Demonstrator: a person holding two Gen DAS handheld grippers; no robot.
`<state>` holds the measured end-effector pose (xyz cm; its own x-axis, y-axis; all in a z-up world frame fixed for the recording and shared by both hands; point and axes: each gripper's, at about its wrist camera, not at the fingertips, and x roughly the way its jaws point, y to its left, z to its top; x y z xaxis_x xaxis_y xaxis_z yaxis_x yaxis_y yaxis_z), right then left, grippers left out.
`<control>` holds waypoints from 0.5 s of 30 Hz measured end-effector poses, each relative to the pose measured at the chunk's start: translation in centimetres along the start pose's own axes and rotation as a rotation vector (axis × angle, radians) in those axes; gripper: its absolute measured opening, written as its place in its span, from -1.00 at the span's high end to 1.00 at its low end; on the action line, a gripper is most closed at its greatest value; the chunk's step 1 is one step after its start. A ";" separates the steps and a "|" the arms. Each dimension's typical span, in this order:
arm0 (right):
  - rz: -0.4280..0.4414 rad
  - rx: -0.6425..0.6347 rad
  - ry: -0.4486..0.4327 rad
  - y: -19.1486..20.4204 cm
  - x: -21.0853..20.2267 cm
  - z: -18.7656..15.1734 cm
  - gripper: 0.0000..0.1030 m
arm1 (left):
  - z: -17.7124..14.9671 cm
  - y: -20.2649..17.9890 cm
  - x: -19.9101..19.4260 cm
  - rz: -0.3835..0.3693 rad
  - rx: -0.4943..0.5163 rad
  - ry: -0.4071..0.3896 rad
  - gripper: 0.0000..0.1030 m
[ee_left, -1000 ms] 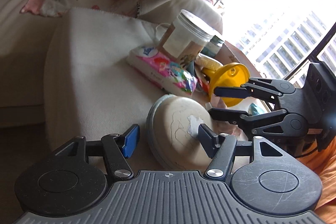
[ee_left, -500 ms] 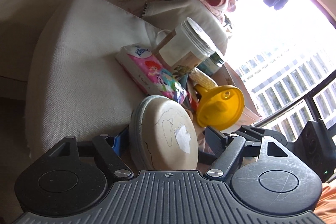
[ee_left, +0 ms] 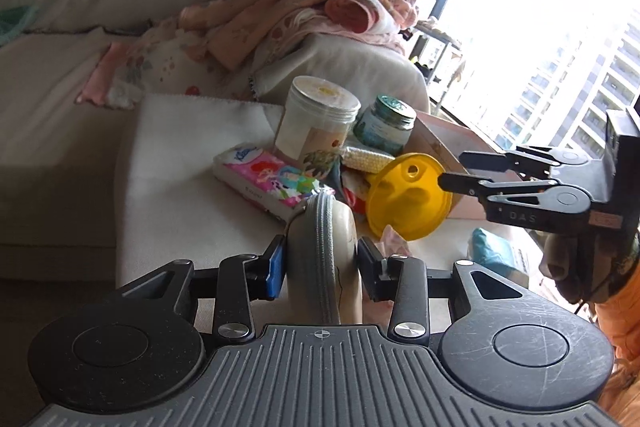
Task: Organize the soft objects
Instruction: 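Grasp the yellow funnel with the right tool while the left tool lifts the compact case, then lower the compact case into the pink box and open the left tool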
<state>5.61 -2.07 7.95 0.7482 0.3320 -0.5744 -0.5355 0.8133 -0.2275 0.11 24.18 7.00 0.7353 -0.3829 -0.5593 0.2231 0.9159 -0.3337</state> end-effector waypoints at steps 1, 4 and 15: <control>-0.007 0.001 0.025 -0.4 0.8 0.3 0.09 | 0.2 -0.2 -0.1 -0.003 -0.001 -0.004 0.18; -0.003 0.005 0.073 -0.9 3.7 0.8 0.11 | 0.6 -0.5 -0.6 0.011 -0.008 -0.026 0.18; 0.121 0.063 -0.032 -3.8 -5.6 2.3 0.71 | 0.8 -6.9 -5.3 -0.064 0.078 -0.061 0.18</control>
<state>4.32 -5.92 13.84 0.6926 0.4438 -0.5687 -0.5976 0.7945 -0.1078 -4.84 20.01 12.86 0.7550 -0.4354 -0.4903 0.3187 0.8971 -0.3059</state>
